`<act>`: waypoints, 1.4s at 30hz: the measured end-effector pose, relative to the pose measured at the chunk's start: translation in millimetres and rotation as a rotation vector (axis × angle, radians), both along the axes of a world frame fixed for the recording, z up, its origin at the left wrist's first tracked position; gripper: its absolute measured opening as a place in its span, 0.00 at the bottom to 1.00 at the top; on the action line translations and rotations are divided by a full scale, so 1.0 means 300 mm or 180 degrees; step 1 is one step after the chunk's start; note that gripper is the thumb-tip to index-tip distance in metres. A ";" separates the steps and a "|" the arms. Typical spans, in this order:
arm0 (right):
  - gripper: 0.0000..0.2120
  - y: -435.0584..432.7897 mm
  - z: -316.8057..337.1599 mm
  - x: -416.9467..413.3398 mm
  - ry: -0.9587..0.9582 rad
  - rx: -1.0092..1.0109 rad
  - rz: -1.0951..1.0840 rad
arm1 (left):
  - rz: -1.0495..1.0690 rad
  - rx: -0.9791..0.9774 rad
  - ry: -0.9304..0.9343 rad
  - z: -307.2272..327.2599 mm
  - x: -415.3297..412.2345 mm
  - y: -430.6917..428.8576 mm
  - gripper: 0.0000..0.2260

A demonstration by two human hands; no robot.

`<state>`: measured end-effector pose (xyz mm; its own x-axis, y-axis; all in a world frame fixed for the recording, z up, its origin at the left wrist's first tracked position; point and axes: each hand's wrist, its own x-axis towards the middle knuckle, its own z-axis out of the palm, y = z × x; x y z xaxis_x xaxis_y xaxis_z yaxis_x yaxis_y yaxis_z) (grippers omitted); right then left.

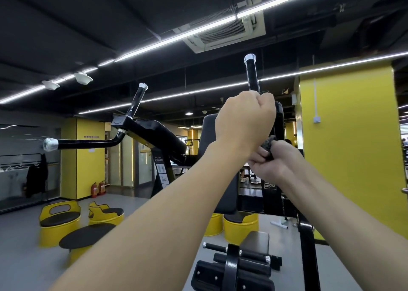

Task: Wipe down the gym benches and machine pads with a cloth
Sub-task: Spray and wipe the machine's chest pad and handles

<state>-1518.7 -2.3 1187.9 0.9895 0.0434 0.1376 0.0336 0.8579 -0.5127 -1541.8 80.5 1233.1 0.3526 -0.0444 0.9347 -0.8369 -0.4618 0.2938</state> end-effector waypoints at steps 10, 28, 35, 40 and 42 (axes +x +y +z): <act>0.21 0.024 -0.028 -0.108 -0.0581 -0.0170 0.0272 | -0.0054 -0.0095 0.0205 0.001 0.000 0.006 0.18; 0.14 -0.226 0.247 0.326 -0.1980 -0.5536 -0.3646 | -0.0239 -0.1348 0.1046 0.007 0.000 -0.008 0.13; 0.13 -0.225 0.295 0.296 -0.1351 -0.6178 -0.2442 | -0.0470 -0.1451 0.1157 0.009 -0.019 -0.009 0.14; 0.10 -0.266 0.321 0.215 -0.1270 -0.5893 -0.1519 | -0.0415 -0.1352 0.1206 0.003 -0.027 -0.007 0.14; 0.10 -0.258 0.295 0.235 -0.1431 -0.5735 -0.2160 | -0.0457 -0.1336 0.1207 0.004 -0.033 -0.003 0.13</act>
